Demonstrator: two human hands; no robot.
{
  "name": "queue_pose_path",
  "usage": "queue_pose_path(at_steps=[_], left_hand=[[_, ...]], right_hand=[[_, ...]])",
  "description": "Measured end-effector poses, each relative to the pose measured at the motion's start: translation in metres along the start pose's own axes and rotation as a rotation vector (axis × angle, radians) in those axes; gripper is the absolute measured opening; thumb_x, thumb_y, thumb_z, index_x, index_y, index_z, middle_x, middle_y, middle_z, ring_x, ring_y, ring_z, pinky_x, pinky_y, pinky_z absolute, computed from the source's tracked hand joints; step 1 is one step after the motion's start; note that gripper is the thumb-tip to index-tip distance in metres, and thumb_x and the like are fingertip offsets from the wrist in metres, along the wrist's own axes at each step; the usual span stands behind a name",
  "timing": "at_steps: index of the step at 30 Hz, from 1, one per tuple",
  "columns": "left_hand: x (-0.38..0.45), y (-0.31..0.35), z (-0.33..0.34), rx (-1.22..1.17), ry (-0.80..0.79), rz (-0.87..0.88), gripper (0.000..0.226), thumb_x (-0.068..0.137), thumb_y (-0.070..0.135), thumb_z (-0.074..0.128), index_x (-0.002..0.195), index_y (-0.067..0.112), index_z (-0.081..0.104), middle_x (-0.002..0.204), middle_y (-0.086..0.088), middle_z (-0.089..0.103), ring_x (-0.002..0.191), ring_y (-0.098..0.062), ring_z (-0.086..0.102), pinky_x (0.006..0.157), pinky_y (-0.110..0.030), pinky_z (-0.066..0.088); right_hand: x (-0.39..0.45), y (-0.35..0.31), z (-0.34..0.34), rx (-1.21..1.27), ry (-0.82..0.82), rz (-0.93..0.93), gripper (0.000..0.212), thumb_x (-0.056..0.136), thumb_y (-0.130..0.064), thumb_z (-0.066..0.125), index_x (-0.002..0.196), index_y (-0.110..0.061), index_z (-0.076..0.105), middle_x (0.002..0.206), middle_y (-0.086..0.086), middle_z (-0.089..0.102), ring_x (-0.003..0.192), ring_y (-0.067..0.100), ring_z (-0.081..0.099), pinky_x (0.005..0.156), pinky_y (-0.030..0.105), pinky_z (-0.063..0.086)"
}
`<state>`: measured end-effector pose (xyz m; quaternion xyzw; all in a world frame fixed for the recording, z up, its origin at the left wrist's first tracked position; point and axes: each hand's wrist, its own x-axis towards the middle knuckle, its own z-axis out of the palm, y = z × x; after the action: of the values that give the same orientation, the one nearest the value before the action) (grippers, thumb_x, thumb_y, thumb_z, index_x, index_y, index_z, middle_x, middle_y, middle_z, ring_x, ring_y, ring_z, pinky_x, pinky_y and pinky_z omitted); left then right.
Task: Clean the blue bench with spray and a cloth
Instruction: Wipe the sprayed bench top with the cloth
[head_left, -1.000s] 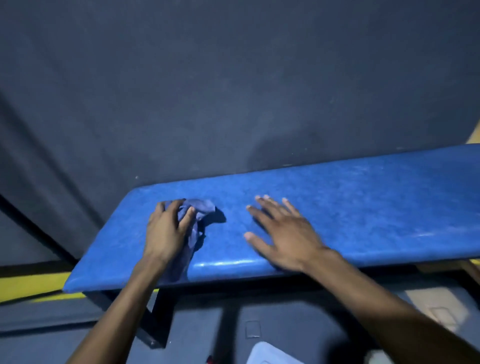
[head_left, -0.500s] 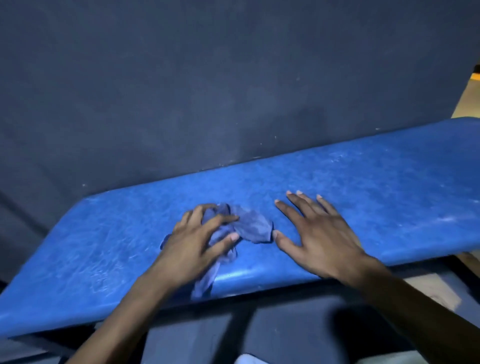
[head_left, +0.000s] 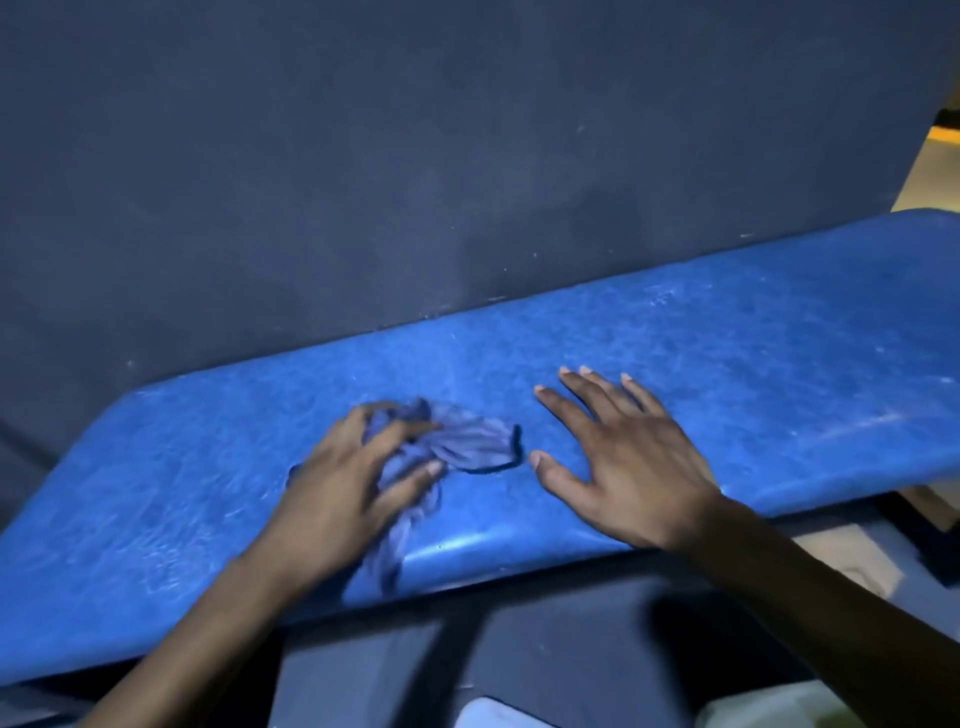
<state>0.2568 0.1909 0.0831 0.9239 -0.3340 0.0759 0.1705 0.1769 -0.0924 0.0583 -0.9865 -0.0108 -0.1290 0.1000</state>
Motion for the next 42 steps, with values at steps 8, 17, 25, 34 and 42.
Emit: queue_pose_path(at_steps=[8, 17, 25, 34, 42], left_hand=[[0.142, -0.002, 0.033, 0.077, 0.061, -0.309, 0.056, 0.098, 0.061, 0.048, 0.144, 0.029, 0.055, 0.135, -0.021, 0.05, 0.128, -0.044, 0.052, 0.107, -0.044, 0.041], [0.066, -0.032, 0.006, 0.021, 0.051, -0.147, 0.066, 0.087, 0.062, 0.037, 0.136, 0.027, 0.063, 0.135, -0.011, 0.056, 0.128, -0.034, 0.055, 0.106, -0.041, 0.043], [0.068, 0.018, 0.031, 0.024, 0.045, -0.103, 0.048, 0.094, 0.06, 0.042, 0.134, 0.038, 0.057, 0.133, -0.009, 0.055, 0.126, -0.033, 0.051, 0.107, -0.044, 0.043], [0.076, -0.011, 0.013, 0.088, 0.138, -0.541, 0.049, 0.102, 0.051, 0.053, 0.141, 0.021, 0.057, 0.138, -0.026, 0.049, 0.129, -0.046, 0.047, 0.109, -0.048, 0.038], [0.072, -0.046, 0.006, 0.072, 0.091, -0.408, 0.062, 0.089, 0.064, 0.041, 0.14, 0.031, 0.057, 0.137, -0.02, 0.055, 0.131, -0.04, 0.051, 0.11, -0.049, 0.044]], right_hand=[[-0.001, 0.0, -0.001, -0.002, -0.012, 0.003, 0.079, 0.091, -0.073, 0.019, 0.159, -0.033, 0.028, 0.169, -0.003, 0.022, 0.157, 0.012, 0.011, 0.127, 0.042, 0.007], [0.0, 0.002, 0.002, 0.016, 0.001, 0.003, 0.078, 0.092, -0.071, 0.023, 0.158, -0.031, 0.03, 0.168, -0.001, 0.024, 0.156, 0.013, 0.013, 0.127, 0.043, 0.009], [0.0, 0.003, 0.0, 0.01, 0.005, -0.005, 0.076, 0.093, -0.07, 0.023, 0.157, -0.031, 0.033, 0.168, -0.001, 0.027, 0.156, 0.014, 0.015, 0.127, 0.043, 0.01], [0.0, 0.001, 0.001, 0.003, 0.002, 0.01, 0.077, 0.092, -0.069, 0.023, 0.158, -0.03, 0.032, 0.167, -0.001, 0.027, 0.156, 0.014, 0.016, 0.127, 0.044, 0.01], [0.0, 0.0, -0.001, -0.012, -0.017, 0.011, 0.077, 0.092, -0.07, 0.02, 0.159, -0.033, 0.027, 0.169, -0.003, 0.023, 0.157, 0.013, 0.012, 0.127, 0.042, 0.008]])
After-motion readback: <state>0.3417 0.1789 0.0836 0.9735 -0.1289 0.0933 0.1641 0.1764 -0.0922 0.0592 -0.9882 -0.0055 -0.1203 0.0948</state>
